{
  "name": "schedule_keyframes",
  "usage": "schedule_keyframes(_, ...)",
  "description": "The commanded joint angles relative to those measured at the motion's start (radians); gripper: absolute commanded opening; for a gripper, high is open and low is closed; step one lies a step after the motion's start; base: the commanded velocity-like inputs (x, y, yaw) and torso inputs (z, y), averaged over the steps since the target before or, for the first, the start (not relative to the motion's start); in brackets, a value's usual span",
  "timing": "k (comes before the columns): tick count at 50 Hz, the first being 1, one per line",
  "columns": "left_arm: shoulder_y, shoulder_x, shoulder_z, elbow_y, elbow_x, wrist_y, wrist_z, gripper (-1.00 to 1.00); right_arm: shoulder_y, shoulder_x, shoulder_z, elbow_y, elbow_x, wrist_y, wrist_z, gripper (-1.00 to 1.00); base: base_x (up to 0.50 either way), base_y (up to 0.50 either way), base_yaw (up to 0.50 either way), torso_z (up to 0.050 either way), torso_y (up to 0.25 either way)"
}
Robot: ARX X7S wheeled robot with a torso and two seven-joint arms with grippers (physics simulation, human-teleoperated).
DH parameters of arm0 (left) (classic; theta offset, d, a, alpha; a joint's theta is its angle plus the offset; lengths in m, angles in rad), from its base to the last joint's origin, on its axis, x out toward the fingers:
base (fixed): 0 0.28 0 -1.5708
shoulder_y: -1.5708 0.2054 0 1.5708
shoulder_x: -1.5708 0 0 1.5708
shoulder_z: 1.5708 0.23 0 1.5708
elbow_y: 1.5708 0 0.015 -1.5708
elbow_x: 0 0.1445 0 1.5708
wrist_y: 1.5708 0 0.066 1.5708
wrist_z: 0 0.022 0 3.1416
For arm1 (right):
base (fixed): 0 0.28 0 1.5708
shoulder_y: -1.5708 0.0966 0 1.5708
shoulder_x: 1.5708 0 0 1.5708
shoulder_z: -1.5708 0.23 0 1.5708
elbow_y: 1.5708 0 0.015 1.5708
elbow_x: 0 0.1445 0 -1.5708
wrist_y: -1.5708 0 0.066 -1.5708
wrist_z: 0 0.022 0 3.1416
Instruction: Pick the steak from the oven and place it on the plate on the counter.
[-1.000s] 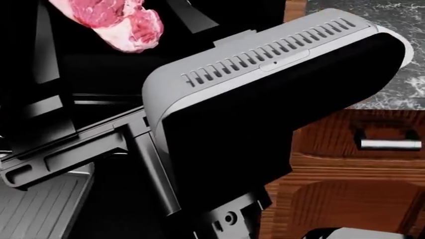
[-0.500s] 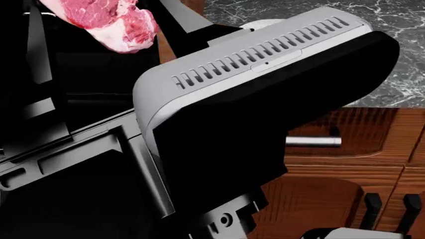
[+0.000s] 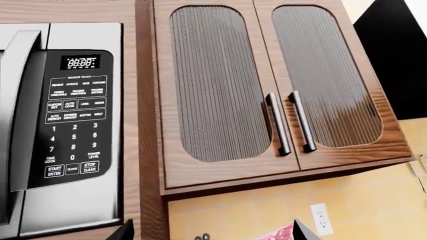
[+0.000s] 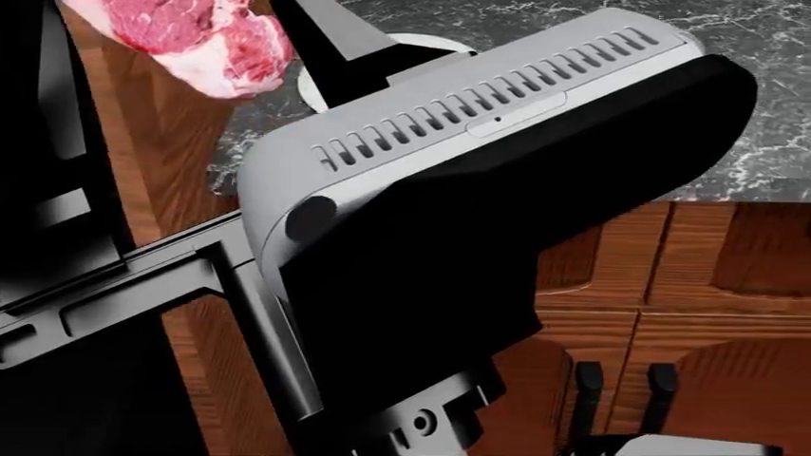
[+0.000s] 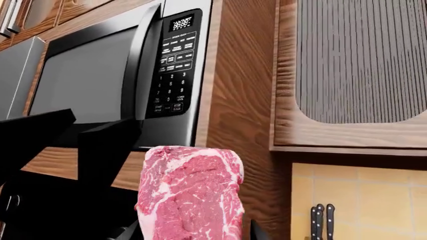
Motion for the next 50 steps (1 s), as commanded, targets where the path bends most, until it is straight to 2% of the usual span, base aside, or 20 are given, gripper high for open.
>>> schedule_keyframes(1, -0.003, 0.000, 0.006, -0.003, 0.005, 0.003, 0.003, 1.00, 0.006, 0.002, 0.016, -0.004, -0.011, 0.014, 0.000, -1.00, -0.02, -0.50, 0.00, 0.000, 0.000)
schedule_keyframes(37, 0.008, -0.002, 0.022, 0.005, 0.014, 0.018, -0.002, 1.00, -0.022, -0.004, 0.021, -0.007, -0.035, -0.003, -0.017, -1.00, -0.02, -0.50, 0.00, 0.000, 0.000)
schedule_keyframes(45, 0.004, -0.002, 0.027, 0.004, 0.014, 0.020, -0.002, 1.00, -0.015, -0.003, 0.027, -0.010, -0.040, 0.008, 0.006, -1.00, 0.00, -0.02, 0.00, 0.000, 0.000)
schedule_keyframes(50, 0.006, 0.004, 0.031, 0.003, 0.017, 0.023, -0.001, 1.00, -0.019, -0.005, 0.021, -0.005, -0.022, 0.015, 0.008, -1.00, 0.45, -0.15, 0.00, 0.000, 0.000)
